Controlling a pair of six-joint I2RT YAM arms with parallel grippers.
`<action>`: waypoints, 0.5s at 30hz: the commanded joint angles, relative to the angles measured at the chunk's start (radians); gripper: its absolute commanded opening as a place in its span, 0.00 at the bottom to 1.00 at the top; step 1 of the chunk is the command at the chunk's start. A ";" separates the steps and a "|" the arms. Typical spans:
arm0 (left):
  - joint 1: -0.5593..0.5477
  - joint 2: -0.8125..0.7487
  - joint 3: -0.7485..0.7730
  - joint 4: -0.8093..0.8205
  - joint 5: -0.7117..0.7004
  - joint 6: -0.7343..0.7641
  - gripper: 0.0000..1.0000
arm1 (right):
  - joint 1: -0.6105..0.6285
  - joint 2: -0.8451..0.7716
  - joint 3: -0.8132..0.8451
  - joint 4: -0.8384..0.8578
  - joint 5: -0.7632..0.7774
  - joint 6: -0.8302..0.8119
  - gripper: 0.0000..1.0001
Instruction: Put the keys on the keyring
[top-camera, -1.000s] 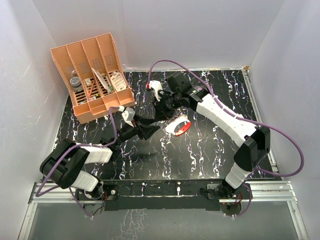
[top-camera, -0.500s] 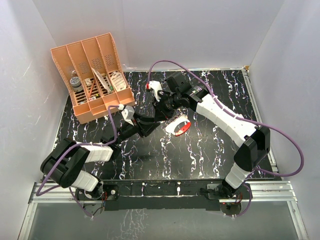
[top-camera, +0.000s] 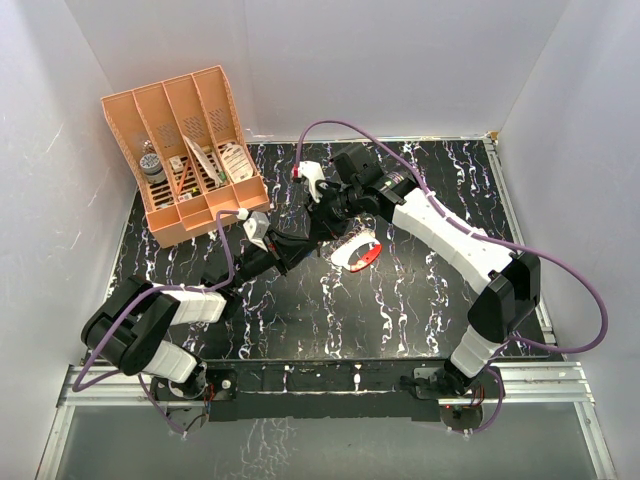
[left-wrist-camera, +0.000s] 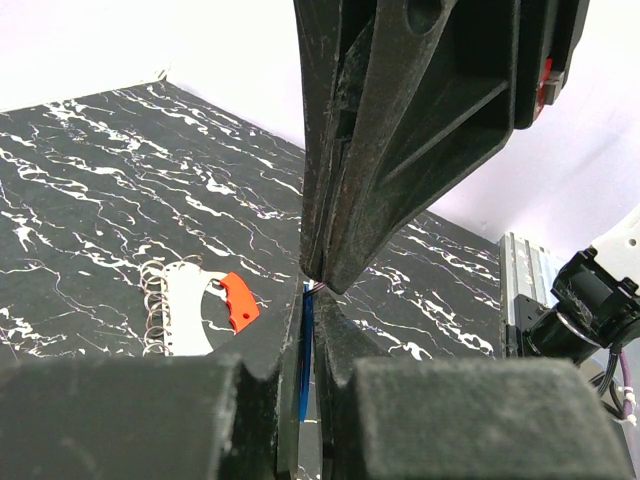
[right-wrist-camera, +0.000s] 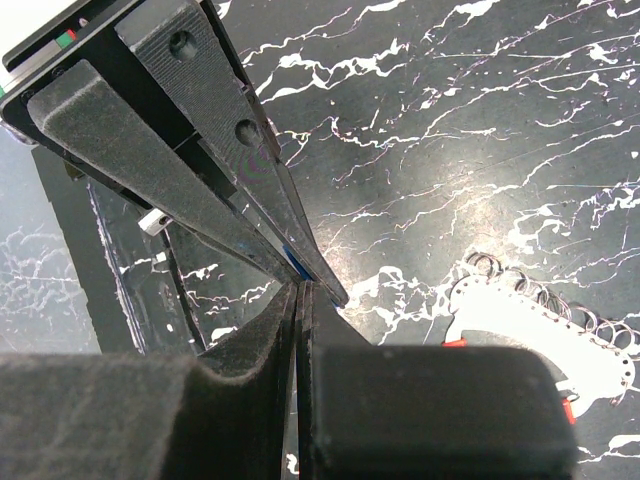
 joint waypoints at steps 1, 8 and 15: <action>0.003 -0.006 0.026 0.081 0.006 0.004 0.00 | 0.007 -0.045 -0.005 0.043 -0.020 -0.004 0.00; 0.004 0.004 0.015 0.085 0.007 -0.012 0.00 | 0.007 -0.067 -0.015 0.101 0.017 0.027 0.01; 0.003 0.009 -0.007 0.095 -0.017 -0.036 0.00 | 0.007 -0.115 -0.037 0.213 0.065 0.074 0.35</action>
